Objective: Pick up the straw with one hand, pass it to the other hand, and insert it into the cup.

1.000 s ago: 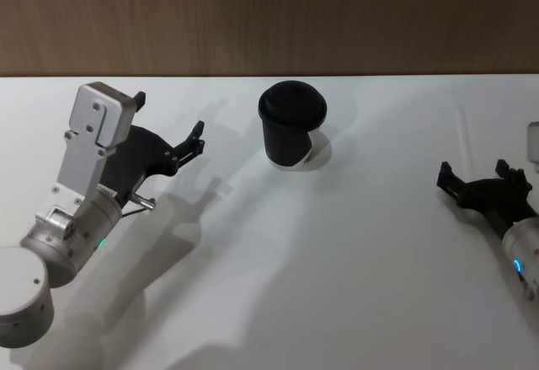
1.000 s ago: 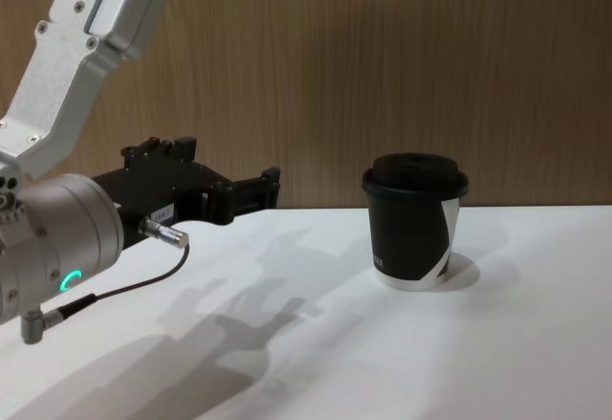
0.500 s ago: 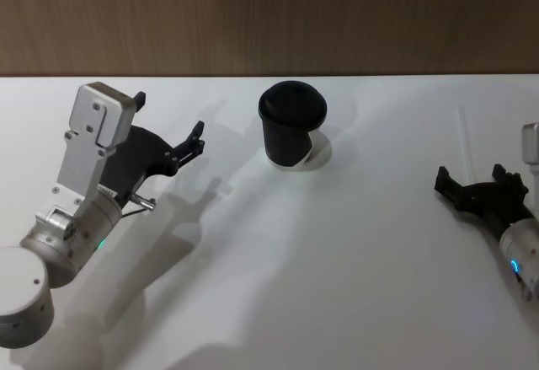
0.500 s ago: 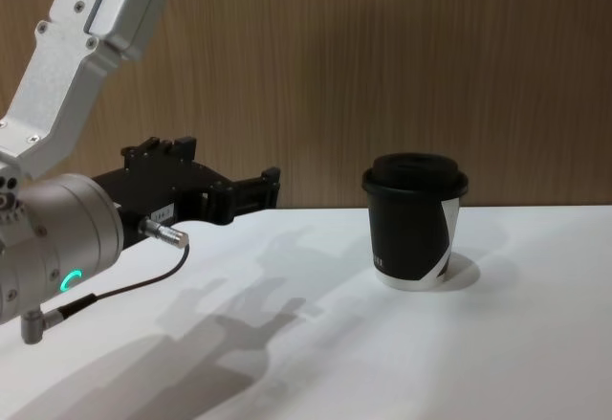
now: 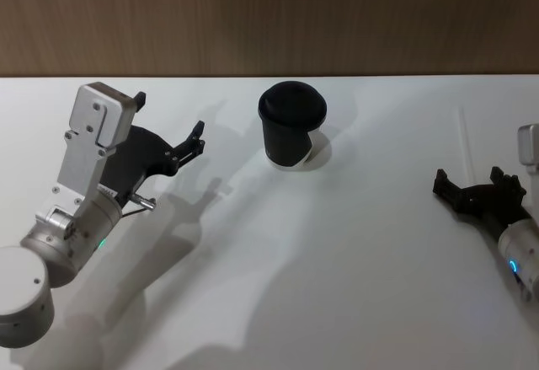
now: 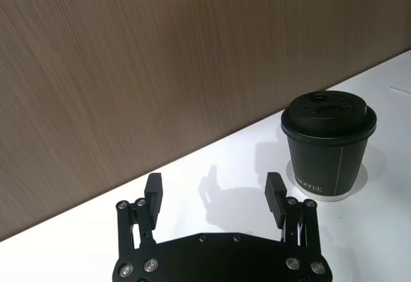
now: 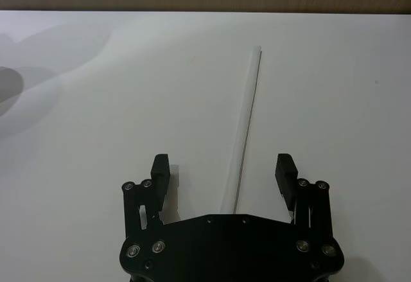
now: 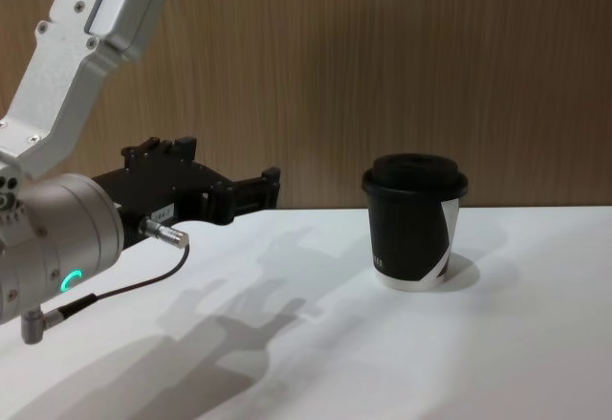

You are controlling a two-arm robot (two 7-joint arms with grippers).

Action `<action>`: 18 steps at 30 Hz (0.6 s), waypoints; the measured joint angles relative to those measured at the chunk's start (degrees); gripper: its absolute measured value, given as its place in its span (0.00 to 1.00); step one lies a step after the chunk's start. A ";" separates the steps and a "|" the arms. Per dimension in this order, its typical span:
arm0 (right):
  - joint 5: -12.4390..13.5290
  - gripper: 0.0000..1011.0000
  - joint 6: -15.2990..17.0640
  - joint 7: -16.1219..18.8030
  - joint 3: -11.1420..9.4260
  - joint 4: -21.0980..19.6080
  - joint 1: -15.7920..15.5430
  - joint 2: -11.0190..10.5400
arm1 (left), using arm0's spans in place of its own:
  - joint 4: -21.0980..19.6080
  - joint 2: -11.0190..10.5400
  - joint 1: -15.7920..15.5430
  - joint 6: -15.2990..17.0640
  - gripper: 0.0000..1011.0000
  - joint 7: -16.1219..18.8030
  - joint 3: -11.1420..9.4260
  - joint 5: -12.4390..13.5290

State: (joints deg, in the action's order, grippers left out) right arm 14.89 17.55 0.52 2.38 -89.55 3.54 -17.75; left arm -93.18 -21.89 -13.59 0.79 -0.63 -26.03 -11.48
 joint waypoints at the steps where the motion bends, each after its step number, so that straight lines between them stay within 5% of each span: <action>1: -0.02 0.99 0.01 0.04 0.00 0.02 0.01 0.01 | 0.00 0.00 0.00 0.00 0.99 0.00 0.00 0.00; 12: -0.31 0.76 0.23 0.29 -0.05 0.24 0.12 0.09 | 0.00 0.00 0.00 0.00 0.99 0.00 0.00 0.00; 18: -0.39 0.72 0.31 0.34 -0.07 0.29 0.15 0.12 | 0.00 -0.01 0.00 0.00 0.99 0.00 0.00 0.00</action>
State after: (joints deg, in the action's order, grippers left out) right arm 14.50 17.87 0.86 2.31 -89.26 3.69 -17.63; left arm -93.17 -21.90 -13.58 0.79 -0.63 -26.02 -11.48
